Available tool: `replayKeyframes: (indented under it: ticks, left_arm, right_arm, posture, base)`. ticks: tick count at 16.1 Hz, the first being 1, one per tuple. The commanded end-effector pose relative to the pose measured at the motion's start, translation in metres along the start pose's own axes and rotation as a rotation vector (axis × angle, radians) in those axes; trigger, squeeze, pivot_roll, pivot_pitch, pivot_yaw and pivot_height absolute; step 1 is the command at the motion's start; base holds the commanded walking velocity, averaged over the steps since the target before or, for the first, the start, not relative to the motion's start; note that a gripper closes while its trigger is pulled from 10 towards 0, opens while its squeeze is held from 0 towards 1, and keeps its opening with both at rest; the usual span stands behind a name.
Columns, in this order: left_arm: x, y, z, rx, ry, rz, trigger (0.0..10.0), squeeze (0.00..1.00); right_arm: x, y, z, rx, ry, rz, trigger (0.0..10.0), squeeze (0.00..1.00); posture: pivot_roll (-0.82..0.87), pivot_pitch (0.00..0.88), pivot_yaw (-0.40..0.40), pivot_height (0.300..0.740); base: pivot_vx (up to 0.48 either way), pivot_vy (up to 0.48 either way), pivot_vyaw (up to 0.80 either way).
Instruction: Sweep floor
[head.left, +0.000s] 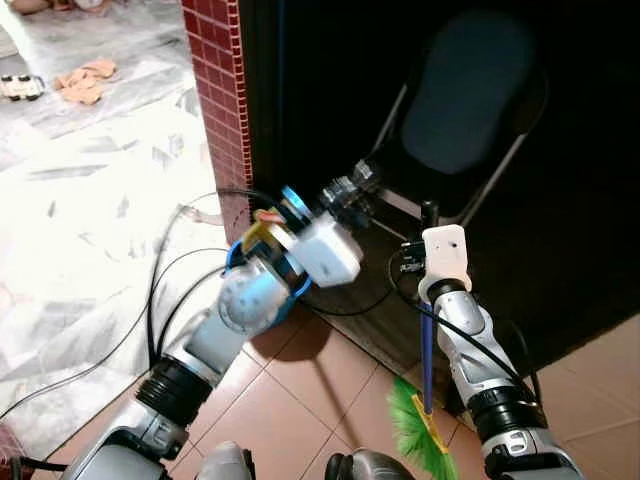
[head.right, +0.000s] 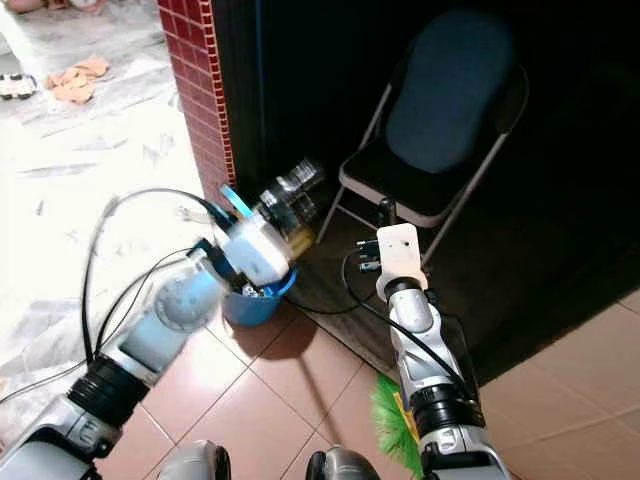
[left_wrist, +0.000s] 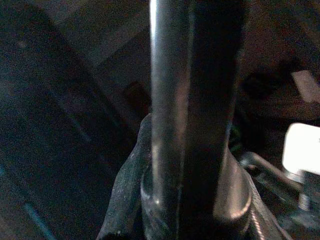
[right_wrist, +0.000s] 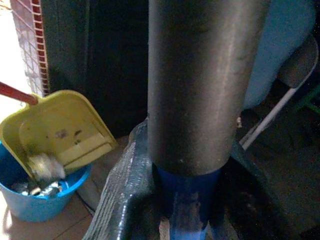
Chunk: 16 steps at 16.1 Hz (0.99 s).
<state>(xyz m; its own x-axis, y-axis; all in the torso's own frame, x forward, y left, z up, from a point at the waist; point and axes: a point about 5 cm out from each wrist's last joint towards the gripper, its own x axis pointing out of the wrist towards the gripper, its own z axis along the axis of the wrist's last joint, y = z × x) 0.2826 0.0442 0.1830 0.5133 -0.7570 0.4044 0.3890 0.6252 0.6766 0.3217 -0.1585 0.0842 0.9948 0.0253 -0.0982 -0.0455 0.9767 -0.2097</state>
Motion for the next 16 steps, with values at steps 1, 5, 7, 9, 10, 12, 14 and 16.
replayKeyframes:
  ticks: [1, 5, 7, 9, 10, 12, 14, 16]
  left_arm:
    - [0.001, 0.003, 0.005, 0.066, -0.053, -0.044, 10.0, 0.00]
    - [-0.004, 0.018, -0.005, 0.116, -0.021, -0.039, 10.0, 0.00]
    - [-0.008, 0.035, -0.013, 0.174, 0.017, -0.004, 10.0, 0.00]
    - [-0.011, 0.050, -0.016, 0.200, 0.040, 0.029, 10.0, 0.00]
    - [-0.012, 0.056, -0.016, 0.212, 0.044, 0.046, 10.0, 0.00]
    - [-0.012, 0.078, -0.007, 0.234, 0.032, 0.130, 10.0, 0.00]
    - [-0.009, 0.107, 0.013, 0.217, 0.000, 0.285, 10.0, 0.00]
    - [-0.008, 0.125, 0.025, 0.133, -0.021, 0.421, 10.0, 0.00]
  right_arm:
    - [0.004, -0.002, 0.009, 0.016, -0.040, -0.014, 10.0, 0.00]
    - [0.005, -0.002, 0.010, 0.012, -0.048, -0.013, 10.0, 0.00]
    - [0.006, -0.003, 0.012, 0.011, -0.056, -0.018, 10.0, 0.00]
    - [0.006, -0.003, 0.012, 0.012, -0.059, -0.020, 10.0, 0.00]
    - [0.006, -0.004, 0.012, 0.013, -0.061, -0.022, 10.0, 0.00]
    - [0.005, -0.005, 0.013, 0.015, -0.071, -0.027, 10.0, 0.00]
    - [0.006, -0.006, 0.012, 0.019, -0.072, -0.026, 10.0, 0.00]
    - [0.008, -0.005, 0.013, 0.019, -0.070, -0.018, 10.0, 0.00]
  posture:
    - [-0.04, 0.054, -0.046, 0.740]
    - [-0.03, 0.052, -0.051, 0.740]
    - [-0.03, 0.049, -0.052, 0.740]
    - [-0.03, 0.049, -0.050, 0.740]
    - [-0.03, 0.049, -0.050, 0.740]
    - [-0.03, 0.051, -0.050, 0.740]
    - [-0.02, 0.049, -0.059, 0.740]
    - [-0.01, 0.047, -0.069, 0.740]
  base:
    - [0.000, 0.000, 0.00]
    - [0.000, 0.000, 0.00]
    - [0.000, 0.000, 0.00]
    - [0.000, 0.000, 0.00]
    - [0.000, 0.000, 0.00]
    - [0.000, 0.000, 0.00]
    - [0.000, 0.000, 0.00]
    - [0.000, 0.000, 0.00]
